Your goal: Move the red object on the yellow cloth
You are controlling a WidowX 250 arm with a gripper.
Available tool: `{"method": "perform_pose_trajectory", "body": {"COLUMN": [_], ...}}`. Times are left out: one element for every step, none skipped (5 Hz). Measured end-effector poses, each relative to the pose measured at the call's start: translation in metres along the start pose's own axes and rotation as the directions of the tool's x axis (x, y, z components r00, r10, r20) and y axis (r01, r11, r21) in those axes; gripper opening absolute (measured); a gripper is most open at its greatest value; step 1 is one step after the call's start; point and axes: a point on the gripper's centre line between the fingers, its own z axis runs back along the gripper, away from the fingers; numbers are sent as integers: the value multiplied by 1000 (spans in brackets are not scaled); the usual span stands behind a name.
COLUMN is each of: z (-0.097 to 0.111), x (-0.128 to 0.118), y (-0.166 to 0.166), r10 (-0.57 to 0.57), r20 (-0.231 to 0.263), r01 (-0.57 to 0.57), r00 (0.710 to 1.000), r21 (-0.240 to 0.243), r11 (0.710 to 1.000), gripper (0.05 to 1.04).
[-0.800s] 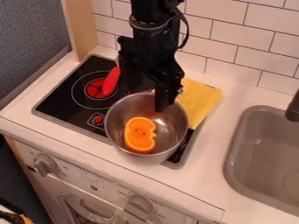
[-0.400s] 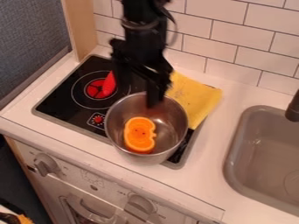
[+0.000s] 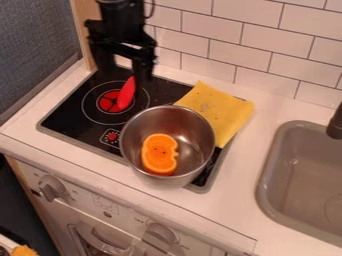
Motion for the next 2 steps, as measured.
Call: {"method": "perform_pose_trajectory", "body": {"z": [-31, -57], "x": [8, 17], "y": [14, 22], "r10": [48, 85], "r20": [-46, -91], "r01": [-49, -87], "r00": [998, 992], "r21": [-20, -10], "r11": [999, 996], "gripper": [1001, 1001]}}
